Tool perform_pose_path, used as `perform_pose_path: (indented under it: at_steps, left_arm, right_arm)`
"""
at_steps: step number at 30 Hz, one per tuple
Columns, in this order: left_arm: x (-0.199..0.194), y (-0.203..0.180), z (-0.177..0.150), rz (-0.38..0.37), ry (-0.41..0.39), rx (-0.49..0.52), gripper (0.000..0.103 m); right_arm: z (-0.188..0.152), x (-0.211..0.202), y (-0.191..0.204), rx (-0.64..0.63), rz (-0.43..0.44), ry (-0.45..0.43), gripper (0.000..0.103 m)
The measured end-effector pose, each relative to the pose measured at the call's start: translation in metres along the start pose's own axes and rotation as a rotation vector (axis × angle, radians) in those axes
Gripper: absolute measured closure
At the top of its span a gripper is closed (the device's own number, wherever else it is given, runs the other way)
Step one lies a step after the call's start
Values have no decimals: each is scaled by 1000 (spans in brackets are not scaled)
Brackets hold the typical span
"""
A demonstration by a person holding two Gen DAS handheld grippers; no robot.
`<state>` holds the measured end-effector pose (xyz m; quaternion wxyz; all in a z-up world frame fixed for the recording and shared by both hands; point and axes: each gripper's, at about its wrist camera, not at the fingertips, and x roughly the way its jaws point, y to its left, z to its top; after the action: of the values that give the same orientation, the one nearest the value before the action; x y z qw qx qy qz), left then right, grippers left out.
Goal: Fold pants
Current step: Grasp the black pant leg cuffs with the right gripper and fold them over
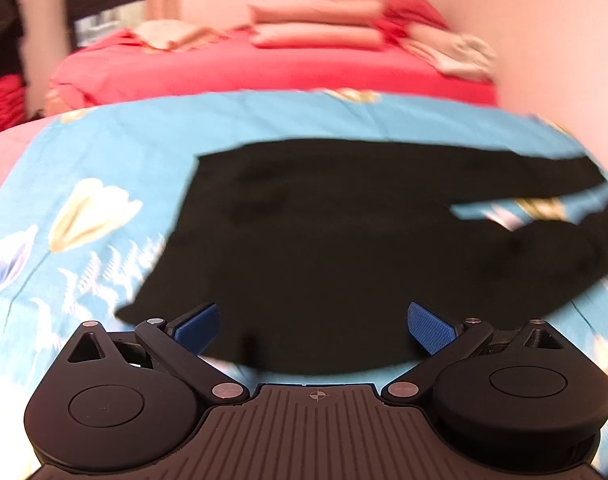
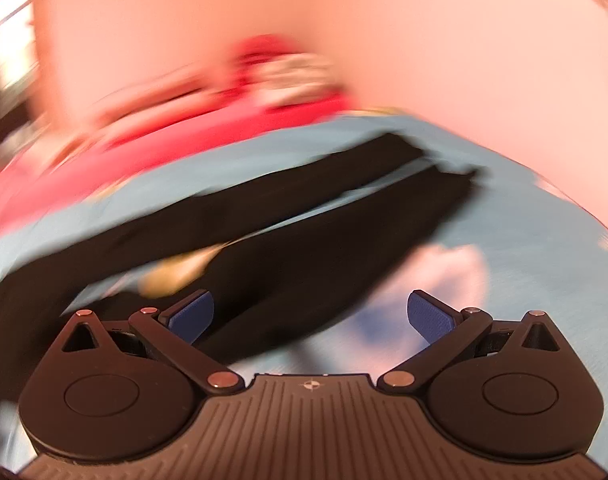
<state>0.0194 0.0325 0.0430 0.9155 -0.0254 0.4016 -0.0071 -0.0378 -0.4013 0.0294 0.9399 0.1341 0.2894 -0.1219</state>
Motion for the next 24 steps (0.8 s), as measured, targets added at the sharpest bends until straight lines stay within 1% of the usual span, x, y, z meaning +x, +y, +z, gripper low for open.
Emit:
perform_pose_path:
  at_steps: [1,3,4,5,6,7,8,10,11,12,13,14,15,16,17,18,19,20,21,22,23,24]
  left_arm:
    - [8,4,3,21,1,-19,0]
    - [29,11,5,56,15,-57,0]
    - [39,13,4,72,37,-77,0]
    - [48,17,2,73,53,-95,0]
    - [59,20,-1,77,79,-106,0]
    - [60,18,-4,85,63,-91,0]
    - [59,15,-5,94,40,-70,0]
    - [59,13,-9,109,32,-51,0]
    - [60,13,-9,108,31,-52,0]
    - [60,15,-9,102,32,-59,0]
    - [60,17,-10,96,33,-60,0]
    - [61,18,-10,94,34,-55,0]
    - [61,18,-10,92,34,-51,0]
    - [61,18,-11,92,33,-49,0]
    - [61,19,-11,93,31,-49,0]
    - [61,18,-12,96,29,-49,0]
    - [59,17,-13,99,27,-50,0]
    - [59,17,-14,103,25,-52,0]
    - [58,16,-14,106,24,-50,0]
    - [58,15,-15,106,23,-48,0]
    - [57,16,-15,104,21,-48,0]
    - [57,16,-16,102,19,-49,0]
  right_arm:
    - [12,17,-19,60,-49,4,2]
    - [31,50,-51,142,-128,47,15]
    - [35,65,-63,166,-146,74,17]
    - [40,78,-73,188,-138,93,18]
    - [44,88,-80,207,-129,92,18]
    - [49,97,-83,213,-126,84,17]
    - [52,104,-84,208,-116,81,14]
    - [55,115,-82,187,-95,56,20]
    - [56,120,-80,170,-95,51,41]
    - [60,123,-77,145,-98,51,81]
    - [62,124,-76,123,-92,59,84]
    - [64,120,-76,114,-90,44,90]
    - [67,111,-78,118,-84,11,90]
    - [69,95,-88,154,-92,-55,90]
    - [69,82,-100,198,-111,-107,95]
    - [66,72,-112,234,-142,-146,95]
    - [62,70,-125,259,-169,-138,95]
    - [57,78,-135,270,-181,-68,95]
    - [53,87,-142,279,-176,15,94]
    - [48,86,-150,292,-147,8,94]
    - [46,80,-154,308,-130,-12,89]
    - [46,77,-160,349,-122,-24,76]
